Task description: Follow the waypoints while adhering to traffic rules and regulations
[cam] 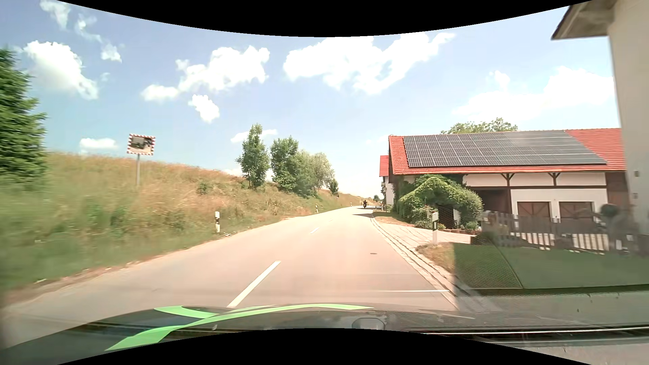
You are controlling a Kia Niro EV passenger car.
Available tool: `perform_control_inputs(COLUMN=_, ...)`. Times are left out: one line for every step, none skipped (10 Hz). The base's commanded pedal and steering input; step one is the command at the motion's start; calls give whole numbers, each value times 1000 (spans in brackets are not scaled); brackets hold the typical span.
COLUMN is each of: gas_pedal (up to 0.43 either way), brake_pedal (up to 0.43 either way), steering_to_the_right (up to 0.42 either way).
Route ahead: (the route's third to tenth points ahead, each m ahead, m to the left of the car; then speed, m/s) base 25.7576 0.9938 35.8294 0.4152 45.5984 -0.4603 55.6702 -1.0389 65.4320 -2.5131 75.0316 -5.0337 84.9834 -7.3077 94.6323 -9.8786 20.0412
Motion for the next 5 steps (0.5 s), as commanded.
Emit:
perform_control_inputs(gas_pedal=157, brake_pedal=0, steering_to_the_right=11)
perform_control_inputs(gas_pedal=157, brake_pedal=0, steering_to_the_right=11)
perform_control_inputs(gas_pedal=150, brake_pedal=0, steering_to_the_right=11)
perform_control_inputs(gas_pedal=138, brake_pedal=0, steering_to_the_right=11)
perform_control_inputs(gas_pedal=138, brake_pedal=0, steering_to_the_right=11)
